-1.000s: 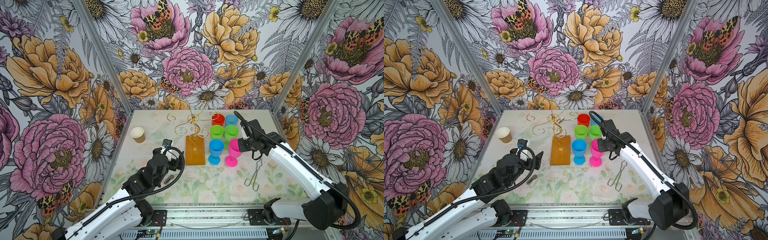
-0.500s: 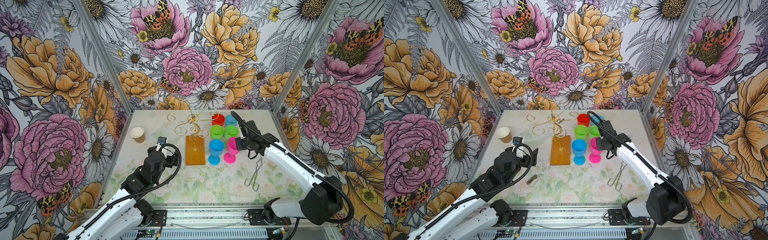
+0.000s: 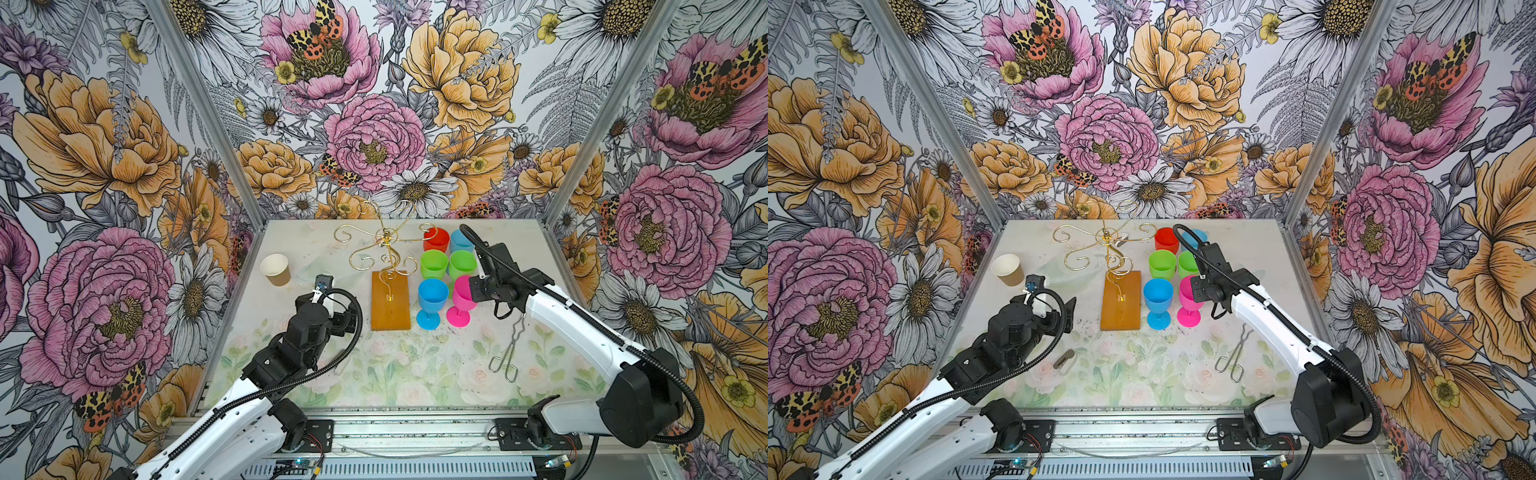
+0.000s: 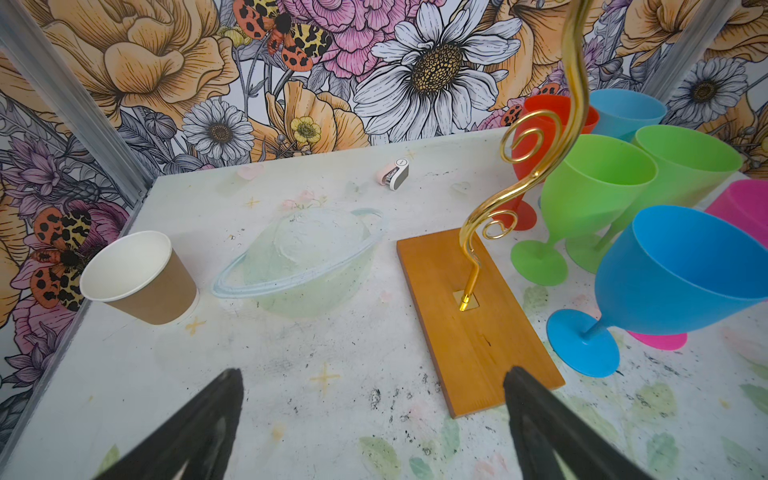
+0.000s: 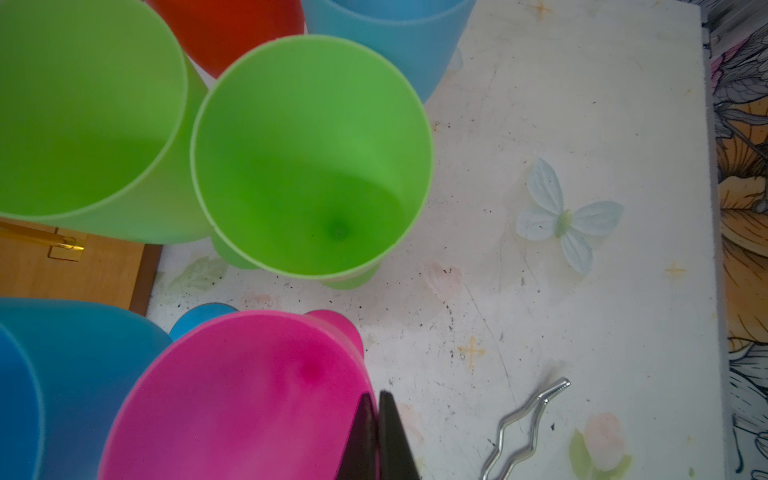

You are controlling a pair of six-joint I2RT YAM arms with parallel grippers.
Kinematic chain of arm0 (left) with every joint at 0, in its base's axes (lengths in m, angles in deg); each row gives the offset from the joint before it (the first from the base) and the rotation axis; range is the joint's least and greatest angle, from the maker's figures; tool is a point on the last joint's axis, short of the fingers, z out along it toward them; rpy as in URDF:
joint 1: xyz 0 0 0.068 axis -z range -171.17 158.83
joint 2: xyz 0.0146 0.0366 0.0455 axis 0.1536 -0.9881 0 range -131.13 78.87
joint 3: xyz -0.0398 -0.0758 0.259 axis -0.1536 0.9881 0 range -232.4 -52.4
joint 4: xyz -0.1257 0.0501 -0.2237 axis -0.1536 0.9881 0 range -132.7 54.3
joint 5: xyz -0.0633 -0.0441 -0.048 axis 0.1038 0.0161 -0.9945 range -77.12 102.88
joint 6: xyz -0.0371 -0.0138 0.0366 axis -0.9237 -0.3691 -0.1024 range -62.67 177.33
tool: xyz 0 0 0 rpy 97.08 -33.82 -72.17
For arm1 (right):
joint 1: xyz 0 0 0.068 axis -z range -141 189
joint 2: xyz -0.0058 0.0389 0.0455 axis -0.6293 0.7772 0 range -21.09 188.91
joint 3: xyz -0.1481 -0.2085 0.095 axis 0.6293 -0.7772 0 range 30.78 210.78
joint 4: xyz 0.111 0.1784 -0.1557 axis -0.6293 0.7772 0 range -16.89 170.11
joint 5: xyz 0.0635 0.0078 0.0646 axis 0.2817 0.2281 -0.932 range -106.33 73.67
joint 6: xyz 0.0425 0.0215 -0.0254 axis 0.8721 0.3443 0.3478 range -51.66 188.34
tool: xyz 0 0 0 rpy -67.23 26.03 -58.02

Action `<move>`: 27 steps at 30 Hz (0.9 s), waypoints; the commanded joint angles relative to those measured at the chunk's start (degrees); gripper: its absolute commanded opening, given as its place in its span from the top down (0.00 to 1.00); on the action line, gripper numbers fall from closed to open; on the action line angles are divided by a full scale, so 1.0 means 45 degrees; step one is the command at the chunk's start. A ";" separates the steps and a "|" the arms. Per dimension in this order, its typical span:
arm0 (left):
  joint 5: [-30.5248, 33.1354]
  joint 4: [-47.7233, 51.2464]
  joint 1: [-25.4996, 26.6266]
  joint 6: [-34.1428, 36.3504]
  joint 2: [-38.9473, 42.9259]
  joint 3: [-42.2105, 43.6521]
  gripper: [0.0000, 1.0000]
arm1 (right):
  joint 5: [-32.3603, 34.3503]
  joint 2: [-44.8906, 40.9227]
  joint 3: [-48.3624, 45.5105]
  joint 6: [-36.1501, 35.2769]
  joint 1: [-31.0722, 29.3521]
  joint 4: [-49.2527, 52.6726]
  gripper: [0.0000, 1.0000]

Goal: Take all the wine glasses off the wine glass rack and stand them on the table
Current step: 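Stand the pink glass upright beside the blue glass with the right gripper while left withdraws, then open the right gripper and lift it off the pink glass rim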

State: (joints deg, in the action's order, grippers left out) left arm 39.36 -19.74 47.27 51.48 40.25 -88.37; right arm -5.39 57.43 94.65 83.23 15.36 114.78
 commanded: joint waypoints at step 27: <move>0.0522 0.0009 -0.0104 0.0188 0.0533 0.0258 0.01 | -0.1043 -0.0415 -0.0352 0.0144 0.0063 -0.0276 0.81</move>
State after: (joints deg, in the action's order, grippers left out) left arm 40.36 -19.72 47.27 51.72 42.13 -88.11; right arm -9.11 57.28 93.19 83.45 15.36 113.98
